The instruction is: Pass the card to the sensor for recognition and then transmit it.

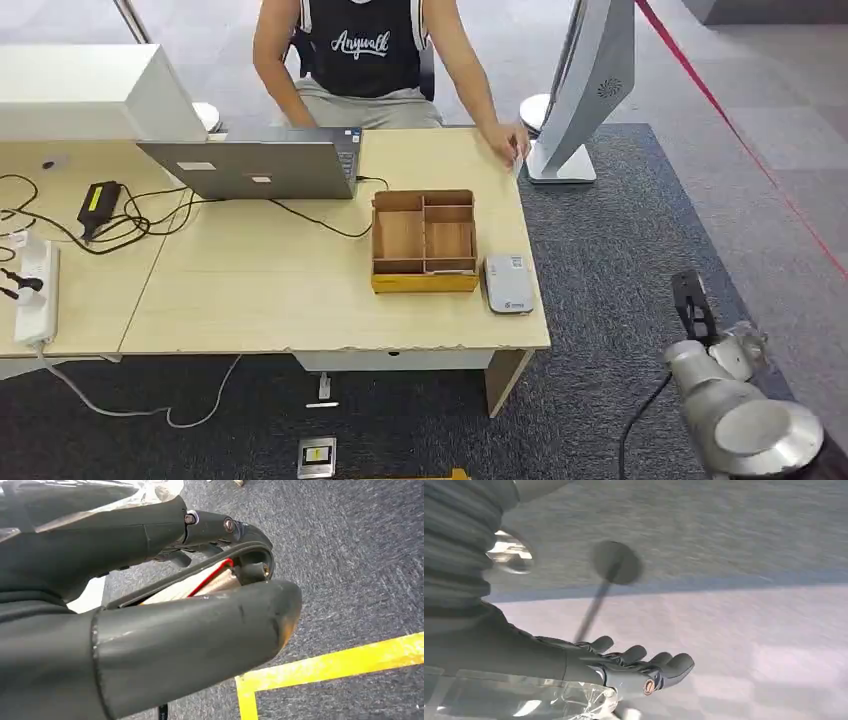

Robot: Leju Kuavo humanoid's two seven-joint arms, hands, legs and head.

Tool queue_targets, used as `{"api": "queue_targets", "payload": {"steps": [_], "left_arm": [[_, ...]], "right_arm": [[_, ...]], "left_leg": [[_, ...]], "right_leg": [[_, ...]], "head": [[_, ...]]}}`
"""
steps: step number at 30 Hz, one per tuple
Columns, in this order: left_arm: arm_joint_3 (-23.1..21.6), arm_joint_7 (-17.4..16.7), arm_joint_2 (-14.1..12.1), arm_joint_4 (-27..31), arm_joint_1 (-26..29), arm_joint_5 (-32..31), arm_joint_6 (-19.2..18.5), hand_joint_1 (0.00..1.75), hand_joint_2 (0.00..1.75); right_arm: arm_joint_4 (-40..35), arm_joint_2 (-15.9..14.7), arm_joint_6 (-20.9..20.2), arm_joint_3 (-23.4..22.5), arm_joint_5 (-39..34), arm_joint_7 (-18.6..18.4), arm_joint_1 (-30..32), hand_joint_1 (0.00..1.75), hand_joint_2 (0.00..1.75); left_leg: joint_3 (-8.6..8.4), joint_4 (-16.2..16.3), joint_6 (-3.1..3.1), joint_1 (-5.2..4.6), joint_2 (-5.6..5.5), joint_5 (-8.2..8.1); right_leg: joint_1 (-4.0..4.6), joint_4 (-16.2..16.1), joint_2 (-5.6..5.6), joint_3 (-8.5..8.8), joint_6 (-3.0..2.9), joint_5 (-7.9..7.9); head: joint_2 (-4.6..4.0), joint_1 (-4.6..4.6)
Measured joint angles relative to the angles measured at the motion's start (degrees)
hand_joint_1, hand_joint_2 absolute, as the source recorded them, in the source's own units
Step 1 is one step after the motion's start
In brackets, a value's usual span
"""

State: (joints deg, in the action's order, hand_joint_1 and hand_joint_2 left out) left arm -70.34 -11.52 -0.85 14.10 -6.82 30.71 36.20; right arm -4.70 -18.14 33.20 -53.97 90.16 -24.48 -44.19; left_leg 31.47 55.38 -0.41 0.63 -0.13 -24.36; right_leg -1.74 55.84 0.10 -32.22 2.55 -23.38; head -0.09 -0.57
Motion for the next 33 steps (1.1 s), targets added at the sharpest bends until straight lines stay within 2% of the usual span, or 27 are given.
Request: {"api": "queue_targets", "payload": {"steps": [3, 5, 8, 11, 14, 17, 21, 24, 27, 30, 31, 33], "left_arm": [[0.00, 0.11, 0.11, 0.00, -0.01, 0.24, 0.11, 0.00, 0.00], [0.00, 0.11, 0.24, 0.00, -0.01, 0.31, 0.15, 0.00, 0.00], [0.00, 0.00, 0.35, 0.00, -0.04, 0.35, 0.20, 0.00, 0.00], [0.00, -0.09, 0.44, 0.00, -0.29, 0.33, 0.22, 0.00, 0.00], [0.00, 0.26, 0.53, 0.00, -0.11, 0.00, 0.33, 0.00, 0.00], [-0.07, 0.55, 0.53, 0.00, -0.32, -0.72, 0.33, 0.00, 0.00], [-0.42, 0.13, 0.50, 0.00, -0.32, -1.53, -0.09, 0.00, 0.00], [-0.70, -0.04, 0.50, 0.00, -0.58, -2.30, -0.64, 0.00, 0.00], [-1.03, -0.11, 0.48, 0.00, -0.91, -2.64, -0.94, 0.00, 0.00], [-1.36, 0.09, 0.40, 0.00, -1.26, -2.91, -1.31, 0.00, 0.00], [-1.38, 0.09, 0.37, 0.00, -1.27, -2.95, -1.33, 0.00, 0.00], [-1.40, 0.09, 0.22, -0.02, -1.28, -2.99, -1.38, 0.00, 0.00]], "right_arm": [[0.35, -0.07, 2.78, 0.98, 0.07, 4.96, -4.51, 0.00, 1.75], [0.57, 0.33, 4.98, 1.84, 0.13, 10.20, -7.51, 0.00, 1.75], [0.85, 2.40, 6.12, 3.26, 0.22, 18.84, -12.18, 0.00, 1.75], [0.90, 4.53, 6.32, 4.94, 0.22, 21.01, -15.63, 0.00, 1.75], [0.44, 7.02, 6.36, 6.56, 0.24, 26.35, -17.30, 0.00, 1.75], [-0.24, 9.64, 6.41, 8.50, 0.24, 29.51, -18.57, 0.00, 1.75], [-1.79, 12.99, 6.38, 11.22, 0.24, 29.93, -18.91, 0.00, 1.75], [-3.65, 15.70, 4.94, 14.52, 0.02, 27.15, -18.47, 0.00, 1.75], [-6.46, 18.03, 1.50, 18.29, -1.90, 24.45, -17.25, 0.00, 1.75], [-11.20, 19.43, -3.36, 24.51, -12.09, 18.44, -14.51, 0.00, 1.75], [-12.69, 19.54, -4.02, 27.22, -16.44, 16.25, -13.61, 0.00, 1.75], [-15.19, 19.91, -4.65, 32.86, -21.27, 14.38, -12.15, 0.00, 1.75]], "left_leg": [[0.00, 0.00, -0.01, 0.01, -0.01, 0.02], [-0.01, 0.00, -0.03, 0.04, -0.02, 0.04], [-0.03, 0.00, -0.04, 0.04, 0.00, 0.05], [-0.02, 0.01, -0.05, 0.08, -0.17, 0.11], [0.05, 0.00, -0.07, 0.09, -0.17, 0.12], [0.03, 0.00, -0.07, 0.09, -0.16, 0.12], [0.05, 0.00, -0.07, 0.09, -0.16, 0.12], [0.04, 0.00, -0.07, 0.09, -0.15, 0.12], [0.02, 0.00, -0.07, 0.09, -0.15, 0.12], [0.03, 0.01, -0.07, 0.09, -0.21, 0.12], [0.05, 0.01, -0.07, 0.08, -0.18, 0.12], [0.05, 0.01, -0.07, 0.07, -0.10, 0.12]], "right_leg": [[0.01, 0.01, 0.00, -0.01, -0.01, 0.01], [0.03, 0.03, 0.00, -0.01, -0.02, 0.02], [0.04, 0.15, 0.01, -0.06, -0.10, 0.07], [0.07, 0.14, -0.10, -0.04, -0.10, 0.05], [0.09, 0.17, -0.18, -0.09, -0.10, 0.05], [0.09, 0.17, -0.16, -0.10, -0.11, 0.05], [0.09, 0.17, -0.17, -0.10, -0.11, 0.05], [0.09, 0.16, -0.16, -0.11, -0.11, 0.05], [0.09, 0.16, -0.16, -0.11, -0.11, 0.05], [0.09, 0.15, -0.18, -0.09, -0.10, 0.05], [0.08, 0.15, -0.18, -0.10, -0.10, 0.05], [0.07, 0.16, -0.08, -0.15, -0.11, 0.06]], "head": [[0.02, -0.02], [0.00, 0.02], [0.02, 0.02], [0.00, 0.07], [0.02, 0.07], [0.00, 0.09], [0.00, 0.09], [0.00, 0.09], [0.00, 0.09], [0.02, 0.07], [0.00, 0.07], [0.00, 0.09]]}}
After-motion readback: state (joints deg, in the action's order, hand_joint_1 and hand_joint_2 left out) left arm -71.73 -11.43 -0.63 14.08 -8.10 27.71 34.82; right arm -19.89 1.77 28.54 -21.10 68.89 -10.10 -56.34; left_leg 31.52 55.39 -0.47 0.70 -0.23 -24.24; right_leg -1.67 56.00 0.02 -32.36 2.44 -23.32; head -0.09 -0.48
